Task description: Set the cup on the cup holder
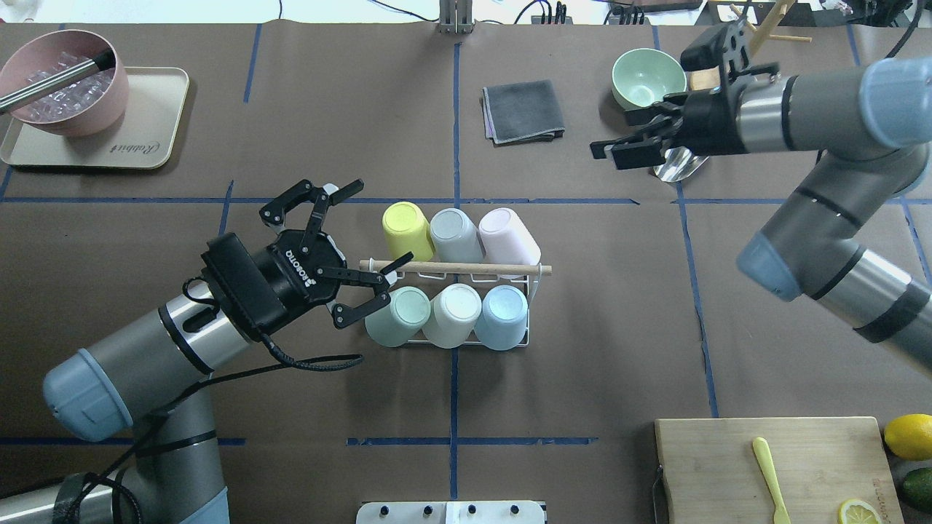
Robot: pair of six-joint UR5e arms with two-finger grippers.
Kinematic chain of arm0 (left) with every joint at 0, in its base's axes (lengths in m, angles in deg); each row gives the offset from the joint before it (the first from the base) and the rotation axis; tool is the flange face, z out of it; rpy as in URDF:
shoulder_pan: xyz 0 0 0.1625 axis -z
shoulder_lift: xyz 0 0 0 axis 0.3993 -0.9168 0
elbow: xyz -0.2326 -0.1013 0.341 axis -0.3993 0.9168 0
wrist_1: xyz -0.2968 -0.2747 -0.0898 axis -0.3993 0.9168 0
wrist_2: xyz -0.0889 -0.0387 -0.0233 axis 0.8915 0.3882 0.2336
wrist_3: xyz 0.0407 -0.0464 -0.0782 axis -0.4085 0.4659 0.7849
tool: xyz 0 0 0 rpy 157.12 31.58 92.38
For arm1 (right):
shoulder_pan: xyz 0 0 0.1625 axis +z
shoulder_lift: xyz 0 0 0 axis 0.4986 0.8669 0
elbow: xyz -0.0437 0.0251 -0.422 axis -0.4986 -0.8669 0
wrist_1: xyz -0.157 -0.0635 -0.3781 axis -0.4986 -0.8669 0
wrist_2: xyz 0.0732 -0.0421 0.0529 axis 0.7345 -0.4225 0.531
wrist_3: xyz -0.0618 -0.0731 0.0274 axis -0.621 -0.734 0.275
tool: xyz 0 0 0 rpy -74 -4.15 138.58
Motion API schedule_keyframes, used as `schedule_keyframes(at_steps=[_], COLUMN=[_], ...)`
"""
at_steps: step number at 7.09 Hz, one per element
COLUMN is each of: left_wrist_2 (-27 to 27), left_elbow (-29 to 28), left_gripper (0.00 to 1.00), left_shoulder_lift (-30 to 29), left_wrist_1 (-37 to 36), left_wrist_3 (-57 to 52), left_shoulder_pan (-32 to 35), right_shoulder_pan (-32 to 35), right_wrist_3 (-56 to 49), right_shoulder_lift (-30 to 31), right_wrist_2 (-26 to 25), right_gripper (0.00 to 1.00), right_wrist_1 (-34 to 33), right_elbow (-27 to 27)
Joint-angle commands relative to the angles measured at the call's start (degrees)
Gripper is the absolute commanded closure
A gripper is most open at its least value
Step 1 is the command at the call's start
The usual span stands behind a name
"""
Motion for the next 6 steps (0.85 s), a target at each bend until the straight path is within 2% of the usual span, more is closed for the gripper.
schedule_keyframes(at_steps=[1, 3, 4, 6], left_wrist_2=[4.9, 16.5, 25.5, 40.6], left_elbow=[7.4, 13.5, 15.7, 16.4], left_gripper=[0.00, 0.00, 0.00, 0.00], left_shoulder_lift=[0.0, 0.0, 0.1, -0.1], left_wrist_1=[-17.3, -33.8, -44.1, -58.6], left_wrist_3=[2.0, 9.5, 11.6, 12.1], left_shoulder_pan=[6.4, 14.2, 20.2, 28.6], right_shoulder_pan=[11.0, 20.9, 24.1, 25.3], right_wrist_3=[0.1, -0.1, -0.8, -3.0], right_shoulder_lift=[10.0, 24.8, 30.3, 32.7], right_wrist_2=[10.6, 13.1, 14.7, 13.9], right_gripper=[0.00, 0.00, 0.00, 0.00], right_wrist_1=[-8.0, -8.9, -13.3, -21.6], right_elbow=[0.7, 0.9, 1.0, 0.9])
